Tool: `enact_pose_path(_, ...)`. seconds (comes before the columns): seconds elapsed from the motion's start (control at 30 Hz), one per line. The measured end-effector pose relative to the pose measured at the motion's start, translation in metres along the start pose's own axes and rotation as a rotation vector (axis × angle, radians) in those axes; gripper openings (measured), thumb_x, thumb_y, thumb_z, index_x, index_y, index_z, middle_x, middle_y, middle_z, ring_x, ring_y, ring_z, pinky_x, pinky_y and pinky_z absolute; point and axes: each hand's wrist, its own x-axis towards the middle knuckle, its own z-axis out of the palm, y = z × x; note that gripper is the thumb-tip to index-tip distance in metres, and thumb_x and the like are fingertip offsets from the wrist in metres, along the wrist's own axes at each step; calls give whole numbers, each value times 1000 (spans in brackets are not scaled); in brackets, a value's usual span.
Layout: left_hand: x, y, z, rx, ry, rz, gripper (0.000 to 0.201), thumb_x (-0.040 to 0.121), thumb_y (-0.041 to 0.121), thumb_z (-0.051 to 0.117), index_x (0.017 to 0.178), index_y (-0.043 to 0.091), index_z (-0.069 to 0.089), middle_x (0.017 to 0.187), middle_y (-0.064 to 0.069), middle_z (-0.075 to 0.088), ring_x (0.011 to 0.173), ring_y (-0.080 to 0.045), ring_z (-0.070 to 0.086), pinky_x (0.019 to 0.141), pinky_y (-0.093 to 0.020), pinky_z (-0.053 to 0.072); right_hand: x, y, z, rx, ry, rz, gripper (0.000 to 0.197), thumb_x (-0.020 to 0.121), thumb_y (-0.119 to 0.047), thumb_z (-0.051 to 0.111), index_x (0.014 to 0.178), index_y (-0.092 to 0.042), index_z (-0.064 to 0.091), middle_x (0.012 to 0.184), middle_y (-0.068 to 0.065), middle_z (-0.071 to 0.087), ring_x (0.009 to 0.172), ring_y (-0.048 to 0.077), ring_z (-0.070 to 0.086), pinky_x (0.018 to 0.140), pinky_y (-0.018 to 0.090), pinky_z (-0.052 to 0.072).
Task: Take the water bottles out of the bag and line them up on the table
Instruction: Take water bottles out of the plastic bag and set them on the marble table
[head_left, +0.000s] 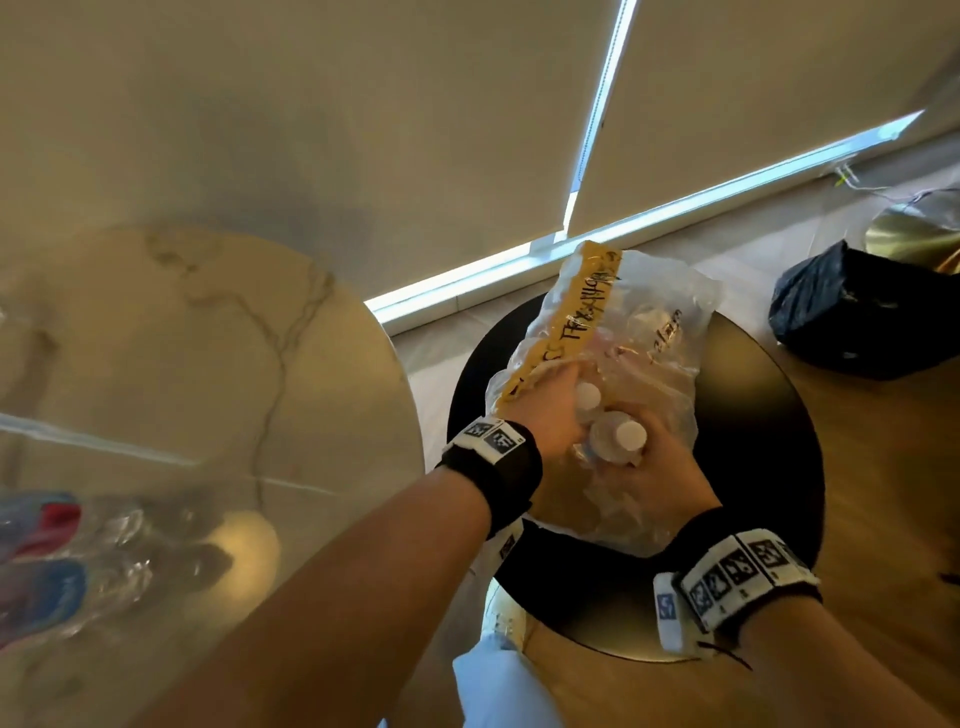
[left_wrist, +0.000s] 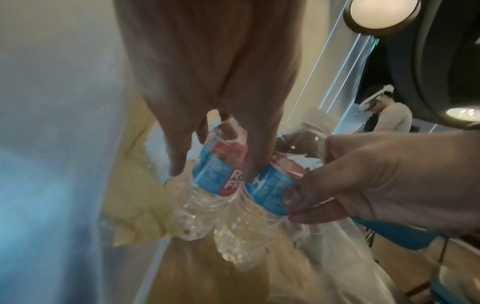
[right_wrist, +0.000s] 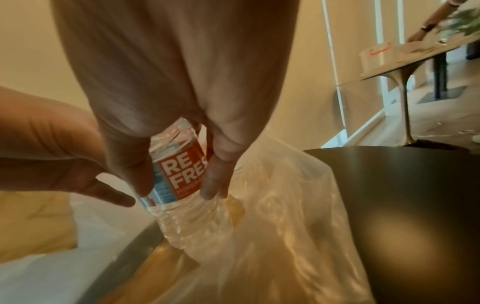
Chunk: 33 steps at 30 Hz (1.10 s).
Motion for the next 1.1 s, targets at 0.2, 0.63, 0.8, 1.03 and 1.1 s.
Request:
enact_pose_path(0.2,-43,5,-35,-171,-97,19,71,79,26,83,137,15,42,137,-9,57,123,-29,58,103,-45,51,-50,-57,-14,-63,-42,-52,53,78,-18,83,122,-29,55,98,-18,61,90,-2,63,74,9,45)
enact_pose_path(0.63,-307,-78,-144,-685,525,-313,63,77,27,87,133,29,57,122,16,63,109,1,63,93,-31,58,-158,-210,97,-144,-363,-303,50,71,-33,87,107,-46,55,95,-23,67,87,-2,65,66,6,49)
enact_pose_path(0.8,-406,-161,-130,-685,663,-667,60,71,40,84,124,41,56,116,18,66,109,-4,65,94,-46,58,-170,-213,238,-116,-551,-338,52,73,-45,81,117,-34,57,105,-12,70,97,6,67,84,34,57)
enact_pose_path(1.03,-457,-217,-133,-625,785,-872,57,78,37,84,129,35,57,118,16,69,108,-4,65,88,-25,54,-176,-249,342,-103,-427,-327,67,69,-39,80,129,-25,53,116,1,65,101,20,66,88,33,54)
enact_pose_path(1.1,-456,-226,-135,-696,789,-855,54,79,39,83,126,41,56,118,20,68,110,-1,65,93,-30,56,-172,-253,354,-121,-383,-320,72,66,-51,74,130,-27,52,121,1,65,104,22,66,89,38,55)
